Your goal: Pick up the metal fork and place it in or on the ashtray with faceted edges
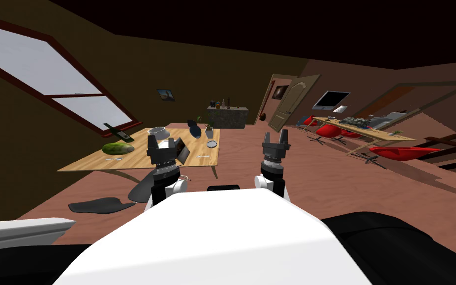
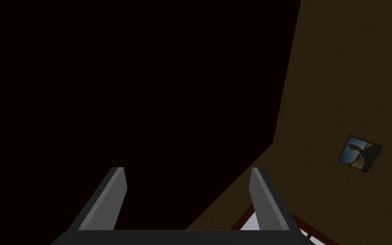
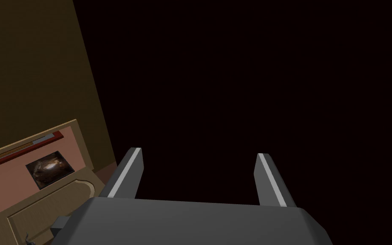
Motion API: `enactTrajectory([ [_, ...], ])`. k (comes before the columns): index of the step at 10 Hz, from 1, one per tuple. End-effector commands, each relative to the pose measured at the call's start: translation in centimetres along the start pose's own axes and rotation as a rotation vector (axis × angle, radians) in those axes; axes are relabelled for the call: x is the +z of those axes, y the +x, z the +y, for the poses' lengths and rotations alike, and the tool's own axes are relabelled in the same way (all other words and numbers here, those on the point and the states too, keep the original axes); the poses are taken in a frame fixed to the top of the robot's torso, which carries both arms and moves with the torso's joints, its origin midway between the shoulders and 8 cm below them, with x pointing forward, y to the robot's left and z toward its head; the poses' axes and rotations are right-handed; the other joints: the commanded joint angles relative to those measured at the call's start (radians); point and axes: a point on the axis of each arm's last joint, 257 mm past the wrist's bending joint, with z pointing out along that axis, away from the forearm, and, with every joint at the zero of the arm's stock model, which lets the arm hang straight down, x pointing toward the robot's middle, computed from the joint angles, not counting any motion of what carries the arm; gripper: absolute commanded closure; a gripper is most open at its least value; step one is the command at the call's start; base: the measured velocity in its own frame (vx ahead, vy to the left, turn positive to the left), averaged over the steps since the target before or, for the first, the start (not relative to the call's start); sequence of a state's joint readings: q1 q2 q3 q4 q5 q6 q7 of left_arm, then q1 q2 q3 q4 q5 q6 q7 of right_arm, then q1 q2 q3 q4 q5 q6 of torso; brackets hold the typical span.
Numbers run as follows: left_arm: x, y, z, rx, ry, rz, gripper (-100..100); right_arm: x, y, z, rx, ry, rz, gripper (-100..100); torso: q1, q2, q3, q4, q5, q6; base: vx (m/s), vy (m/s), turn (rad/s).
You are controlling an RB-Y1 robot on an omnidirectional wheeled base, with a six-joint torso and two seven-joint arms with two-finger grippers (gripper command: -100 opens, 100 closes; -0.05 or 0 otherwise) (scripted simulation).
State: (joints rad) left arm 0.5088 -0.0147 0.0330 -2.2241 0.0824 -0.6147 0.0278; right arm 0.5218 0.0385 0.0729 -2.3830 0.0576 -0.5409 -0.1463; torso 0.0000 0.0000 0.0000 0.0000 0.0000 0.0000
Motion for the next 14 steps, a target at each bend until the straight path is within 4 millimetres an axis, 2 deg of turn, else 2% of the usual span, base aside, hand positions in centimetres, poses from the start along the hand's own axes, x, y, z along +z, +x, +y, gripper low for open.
enactTrajectory([
  [1,0.1,0.3,0.7,0.013,-0.022,0.032,-100,0.0,0.0,0.0,0.0,0.0,0.0,0,0.0,0.0,0.0,0.0,0.0,0.0,-0.004,0.01,0.012],
  [5,0.1,0.9,4.9,0.064,-0.137,0.112,-100,0.0,0.0,0.0,0.0,0.0,0.0,0,0.002,0.001,0.0,0.0,0.001,0.0,-0.012,0.03,0.018],
  [6,0.1,0.9,5.1,0.064,-0.145,0.111,-100,0.0,0.0,0.0,0.0,0.0,0.0,0,0.003,0.001,0.0,0.0,0.001,0.0,-0.01,0.034,0.003],
  [8,0.0,0.8,7.9,0.095,-0.218,0.139,-100,0.0,0.0,0.0,0.0,0.0,0.0,0,0.002,0.001,0.0,0.0,0.001,0.0,-0.015,0.037,0.025],
  [9,-0.1,0.7,8.4,0.097,-0.238,0.138,-100,0.0,0.0,0.0,0.0,0.0,0.0,0,0.003,0.001,0.0,0.0,0.001,0.0,-0.011,0.033,0.001],
  [10,-0.1,0.6,9.9,0.113,-0.275,0.148,-100,0.0,0.0,0.0,0.0,0.0,0.0,0,0.003,0.001,0.0,0.0,0.001,0.0,-0.008,0.029,0.015],
  [11,-0.2,0.6,10.3,0.114,-0.29,0.147,-100,0.0,0.0,0.0,0.0,0.0,0.0,0,0.002,0.0,0.0,0.0,0.001,0.0,-0.004,0.023,0.006],
  [12,-0.4,0.4,12.1,0.132,-0.337,0.155,-100,0.0,0.0,0.0,0.0,0.0,0.0,0,0.002,0.0,0.0,0.0,0.0,0.0,-0.011,0.029,0.016],
  [13,-0.5,0.3,12.3,0.133,-0.347,0.154,-100,0.0,0.0,0.0,0.0,0.0,0.0,0,0.002,0.0,0.0,0.0,0.001,0.0,-0.01,0.026,0.006],
  [14,-0.7,0.1,14.0,0.149,-0.392,0.16,-100,0.0,0.0,0.0,0.0,0.0,0.0,0,0.002,0.0,0.0,0.0,0.0,0.0,-0.012,0.032,0.014],
])
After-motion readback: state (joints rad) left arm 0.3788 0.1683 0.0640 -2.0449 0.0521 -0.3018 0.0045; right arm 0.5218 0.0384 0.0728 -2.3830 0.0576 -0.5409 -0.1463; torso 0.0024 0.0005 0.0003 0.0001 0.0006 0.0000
